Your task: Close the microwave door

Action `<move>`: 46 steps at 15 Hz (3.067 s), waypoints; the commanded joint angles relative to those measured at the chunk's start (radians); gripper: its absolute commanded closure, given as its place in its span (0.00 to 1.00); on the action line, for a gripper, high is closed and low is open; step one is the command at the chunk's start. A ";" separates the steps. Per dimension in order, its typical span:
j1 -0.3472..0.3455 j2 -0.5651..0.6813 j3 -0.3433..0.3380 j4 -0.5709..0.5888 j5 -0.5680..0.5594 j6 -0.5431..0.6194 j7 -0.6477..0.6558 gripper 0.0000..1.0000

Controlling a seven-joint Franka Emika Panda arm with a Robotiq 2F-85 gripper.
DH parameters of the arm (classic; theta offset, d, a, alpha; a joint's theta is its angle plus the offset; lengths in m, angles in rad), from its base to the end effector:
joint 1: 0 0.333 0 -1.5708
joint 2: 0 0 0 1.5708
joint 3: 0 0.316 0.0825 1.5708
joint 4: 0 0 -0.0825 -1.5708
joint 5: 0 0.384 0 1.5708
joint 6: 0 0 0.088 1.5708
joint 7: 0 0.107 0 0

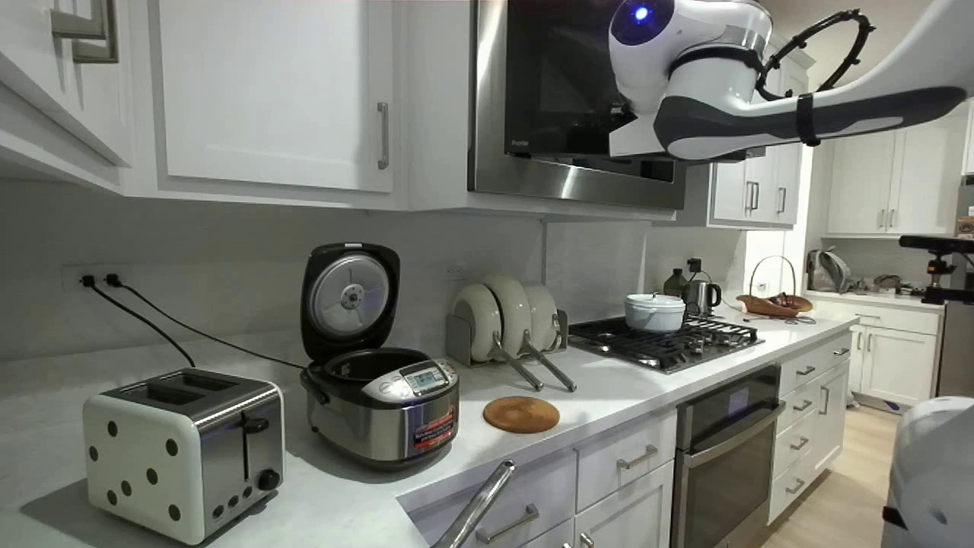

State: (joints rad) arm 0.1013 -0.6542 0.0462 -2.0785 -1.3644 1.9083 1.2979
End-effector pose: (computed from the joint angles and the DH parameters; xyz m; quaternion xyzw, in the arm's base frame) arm 0.3651 -0.0077 0.7760 0.6574 -0.3555 0.5591 0.3590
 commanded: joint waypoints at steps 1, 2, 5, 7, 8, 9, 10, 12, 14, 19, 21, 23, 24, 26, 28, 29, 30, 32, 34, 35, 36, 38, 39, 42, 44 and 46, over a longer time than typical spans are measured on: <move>-0.030 0.037 -0.017 0.042 0.003 -0.005 -0.021 0.00; -0.034 0.038 -0.029 0.039 0.000 0.003 -0.021 0.00; -0.051 0.048 -0.058 0.034 -0.009 0.018 -0.018 0.00; -0.065 0.058 -0.070 0.036 -0.022 0.018 -0.008 0.00; -0.070 0.059 -0.079 0.033 -0.032 0.026 -0.012 0.00; -0.074 0.060 -0.094 0.032 -0.044 0.043 -0.023 0.00; -0.071 0.058 -0.114 0.026 -0.053 0.077 -0.032 0.00; -0.045 0.052 -0.188 0.019 -0.013 0.222 -0.094 0.00; -0.048 0.067 -0.247 0.024 0.027 0.369 -0.156 0.00; -0.074 0.117 -0.339 0.049 0.194 0.633 -0.401 0.00; -0.069 0.142 -0.372 0.069 0.306 0.741 -0.557 0.00; 0.044 0.166 -0.466 0.122 0.400 0.779 -0.721 0.00; 0.089 0.187 -0.507 0.160 0.464 0.787 -0.811 0.00; 0.196 0.211 -0.596 0.235 0.575 0.766 -0.975 0.00; 0.297 0.248 -0.700 0.318 0.686 0.765 -1.141 0.00; 0.347 0.263 -0.750 0.354 0.737 0.762 -1.213 0.00; 0.404 0.285 -0.817 0.394 0.795 0.766 -1.289 0.00; 0.523 0.319 -0.937 0.460 0.904 0.760 -1.426 0.00; 0.649 0.348 -1.062 0.510 1.002 0.754 -1.548 0.00; 0.710 0.355 -1.122 0.527 1.042 0.749 -1.599 0.00; 0.770 0.363 -1.186 0.548 1.076 0.744 -1.641 0.00; 0.888 0.368 -1.293 0.586 1.126 0.727 -1.711 0.00; 0.943 0.359 -1.339 0.601 1.140 0.716 -1.740 0.00; 1.086 0.346 -1.464 0.656 1.148 0.677 -1.785 0.00; 1.135 0.341 -1.500 0.701 1.138 0.591 -1.777 0.00; 1.161 0.367 -1.520 0.761 1.137 0.419 -1.725 0.00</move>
State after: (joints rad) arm 1.1704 -0.3616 -1.3759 -1.3811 -0.2480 2.4481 -0.4806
